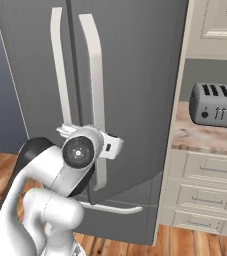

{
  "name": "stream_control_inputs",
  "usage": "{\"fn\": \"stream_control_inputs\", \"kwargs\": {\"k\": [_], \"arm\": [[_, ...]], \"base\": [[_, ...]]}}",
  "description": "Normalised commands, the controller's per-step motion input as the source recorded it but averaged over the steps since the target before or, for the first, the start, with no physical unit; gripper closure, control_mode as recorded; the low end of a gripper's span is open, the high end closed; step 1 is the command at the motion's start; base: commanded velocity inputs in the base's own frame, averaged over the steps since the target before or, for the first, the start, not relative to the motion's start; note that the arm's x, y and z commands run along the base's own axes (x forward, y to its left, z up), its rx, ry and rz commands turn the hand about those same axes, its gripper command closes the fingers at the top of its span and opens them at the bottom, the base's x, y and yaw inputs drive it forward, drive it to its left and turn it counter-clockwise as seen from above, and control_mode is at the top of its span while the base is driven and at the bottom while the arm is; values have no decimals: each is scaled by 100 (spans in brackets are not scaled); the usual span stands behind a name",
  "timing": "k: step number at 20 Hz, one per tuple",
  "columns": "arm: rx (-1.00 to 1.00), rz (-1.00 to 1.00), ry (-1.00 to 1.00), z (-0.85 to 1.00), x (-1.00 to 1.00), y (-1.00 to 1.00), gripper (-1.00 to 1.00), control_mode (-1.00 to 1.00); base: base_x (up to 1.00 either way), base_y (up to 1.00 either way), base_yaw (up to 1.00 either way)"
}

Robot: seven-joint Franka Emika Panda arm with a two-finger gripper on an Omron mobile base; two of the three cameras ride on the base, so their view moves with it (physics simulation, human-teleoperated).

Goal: Take the cake and donut from the fridge and place them on the empty tray on the dining counter.

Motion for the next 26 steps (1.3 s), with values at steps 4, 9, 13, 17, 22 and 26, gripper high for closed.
{"fn": "stream_control_inputs", "kwargs": {"k": [4,9,13,17,22,26], "arm": [[-1,-33,-14,5,-100,67,-100,-100],[-7,-5,-4,-5,-37,100,-100,-100],[-14,-2,-3,-21,35,100,-100,-100],[-28,-1,8,-26,100,100,-100,-100],[-32,-16,0,-16,100,64,-100,-100],[-13,-23,2,-6,84,6,-100,-100]], "base": [[0,0,0],[0,0,0],[0,0,0],[0,0,0],[0,0,0],[0,0,0]]}}
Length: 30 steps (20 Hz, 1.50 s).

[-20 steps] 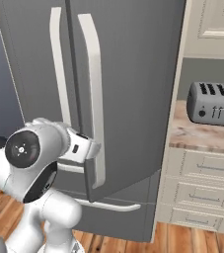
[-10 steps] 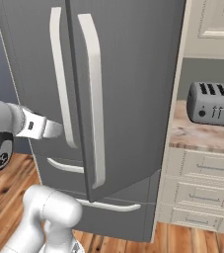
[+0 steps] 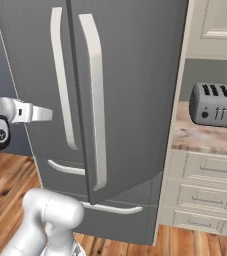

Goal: Take the cake and donut from the fridge and place them on the empty tray on the dining counter.

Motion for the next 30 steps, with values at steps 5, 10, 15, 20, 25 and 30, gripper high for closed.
{"fn": "stream_control_inputs", "kwargs": {"k": [5,10,15,20,25,30], "arm": [[1,0,11,-21,93,-7,-100,-100],[0,0,2,-28,73,-18,-100,-100],[0,-1,0,-28,50,-28,-100,-100],[-3,-9,2,-21,40,-31,-100,-100],[-2,-14,2,-14,38,-30,-100,-100],[0,-19,0,-3,2,-36,-100,-100]], "base": [[0,0,0],[0,0,0],[0,0,0],[0,0,0],[0,0,0],[0,0,0]]}}
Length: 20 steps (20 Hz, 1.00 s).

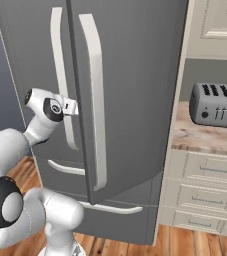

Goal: Take the cake and donut from the fridge and place them on the empty tray on the dining counter.

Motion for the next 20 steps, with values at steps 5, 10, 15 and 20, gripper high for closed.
{"fn": "stream_control_inputs", "kwargs": {"k": [5,10,15,20], "arm": [[-5,-35,-2,0,-39,1,-100,-100],[0,-31,-5,0,-52,-52,-100,-100],[2,-25,-9,0,-73,-82,-100,-100],[10,-16,-21,0,-100,-100,-100,-100]], "base": [[0,0,0],[0,0,0],[0,0,0],[0,0,0]]}}
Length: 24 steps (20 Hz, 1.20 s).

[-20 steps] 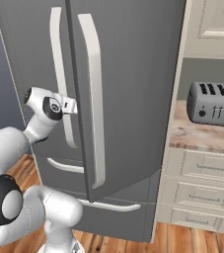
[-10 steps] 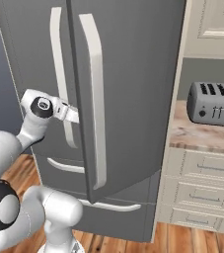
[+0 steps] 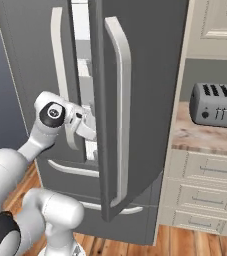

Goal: Take the cake and donut from the fridge and place them on the empty tray on the dining counter.

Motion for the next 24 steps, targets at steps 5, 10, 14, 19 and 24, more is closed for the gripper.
{"fn": "stream_control_inputs", "kwargs": {"k": [5,10,14,19,24], "arm": [[12,-1,-25,0,-100,-100,-100,-100],[14,0,-15,-9,-93,-100,-100,-100],[15,0,-5,-17,-39,-100,-100,-100],[16,5,0,-18,11,-100,-100,-100],[-2,12,-8,1,-33,27,-100,-100]], "base": [[0,0,0],[0,0,0],[0,0,0],[0,0,0],[0,0,0]]}}
